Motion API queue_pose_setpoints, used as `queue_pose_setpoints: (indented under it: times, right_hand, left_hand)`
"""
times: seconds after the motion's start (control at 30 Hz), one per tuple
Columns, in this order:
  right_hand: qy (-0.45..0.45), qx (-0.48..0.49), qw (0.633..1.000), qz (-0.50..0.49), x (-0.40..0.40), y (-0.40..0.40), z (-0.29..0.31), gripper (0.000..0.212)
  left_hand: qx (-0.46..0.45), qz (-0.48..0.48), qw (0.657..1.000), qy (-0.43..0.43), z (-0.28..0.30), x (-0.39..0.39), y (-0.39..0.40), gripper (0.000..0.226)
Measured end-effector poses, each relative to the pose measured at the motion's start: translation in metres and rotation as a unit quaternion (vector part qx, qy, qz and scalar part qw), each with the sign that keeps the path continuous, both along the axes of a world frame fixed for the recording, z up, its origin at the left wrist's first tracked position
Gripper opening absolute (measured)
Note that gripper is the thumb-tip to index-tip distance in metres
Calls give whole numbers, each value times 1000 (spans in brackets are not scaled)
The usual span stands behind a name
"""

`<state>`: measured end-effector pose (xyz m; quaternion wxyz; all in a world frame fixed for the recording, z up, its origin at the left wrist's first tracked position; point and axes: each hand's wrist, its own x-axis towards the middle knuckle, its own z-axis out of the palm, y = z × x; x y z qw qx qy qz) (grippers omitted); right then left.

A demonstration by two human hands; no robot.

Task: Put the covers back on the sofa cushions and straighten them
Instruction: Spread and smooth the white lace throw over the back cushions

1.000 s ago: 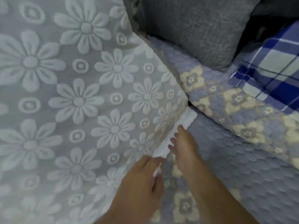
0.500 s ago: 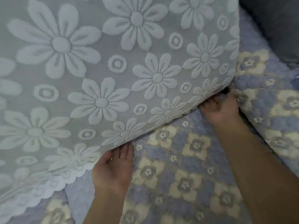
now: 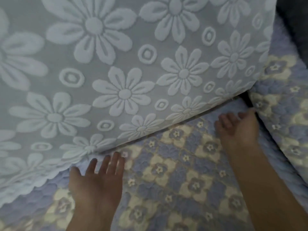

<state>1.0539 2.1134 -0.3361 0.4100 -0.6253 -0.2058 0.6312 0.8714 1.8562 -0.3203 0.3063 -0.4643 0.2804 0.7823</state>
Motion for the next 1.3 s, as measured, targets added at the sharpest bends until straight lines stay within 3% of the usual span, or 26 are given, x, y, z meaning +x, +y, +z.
queue_pose_setpoints:
  times: [0.07,0.1,0.13,0.2,0.27,0.37,0.43,0.47,0.53,0.6,0.67,0.7,0.73,0.77,0.83,0.87,0.97,1.07,1.13,1.2,1.3]
  right_hand:
    - [15,29,992,-120,-4,-26,2,31]
    - [20,33,993,-109,-27,-30,5,27]
    - [79,32,994,-73,-54,-27,14,31]
    - [68,83,994,29,-80,-2,-16,66]
    - [26,68,991,114,-111,57,-62,83]
    - [56,90,982,159,-73,26,-37,64]
    - [61,23,996,62,-53,-9,-5,56]
    - [21,45,998,36,-48,-21,-5,57]
    - [31,-14,999,-2,-64,-22,-16,54]
    - [92,-4,990,106,-72,3,-33,56]
    - [45,39,983,174,-94,51,-62,60]
    - [51,63,984,159,-90,56,-66,51]
    - [119,56,978,161,-89,37,-63,41]
    - [131,57,978,149,-84,17,-38,38]
    - [141,16,988,68,-65,-28,-17,22]
    - [104,-7,994,37,-54,-42,-15,15]
    - [14,-99,987,123,-89,-146,-14,20]
    - [53,-138,942,301,-147,-273,0,22]
    - [97,-164,902,388,-196,-347,6,20]
    - [138,-192,882,407,-235,-387,5,25]
    - [175,-235,889,352,-289,-415,-6,39]
  left_hand:
    - [-60,-51,994,78,21,-8,-11,67]
    - [-9,-49,992,114,25,-21,-6,64]
    - [10,-68,988,141,22,-34,7,60]
    - [13,-144,972,185,26,-64,51,57]
    - [-15,-156,967,203,12,-75,71,60]
    - [-39,-144,975,163,12,-53,34,60]
    - [-80,-140,979,123,16,-27,-1,66]
    - [-104,-148,976,122,12,-20,-12,69]
    - [-106,-148,971,153,10,-22,-10,64]
    - [-79,-150,960,221,4,-38,22,57]
    - [-22,-145,957,251,-1,-61,60,59]
    - [-8,-159,953,259,-4,-68,71,64]
    - [-19,-183,949,257,-10,-65,59,68]
    - [-25,-214,940,264,-16,-58,44,69]
    - [-78,-284,912,286,-13,-47,-20,61]
    - [-108,-290,915,258,-21,-40,-47,54]
    - [-211,-188,949,141,-31,-48,-173,34]
    - [-242,-38,965,95,-19,-62,-274,44]
    - [-232,23,967,107,-8,-84,-333,38]
    - [-203,68,969,124,-6,-116,-362,32]
    - [-122,66,981,139,-13,-177,-377,38]
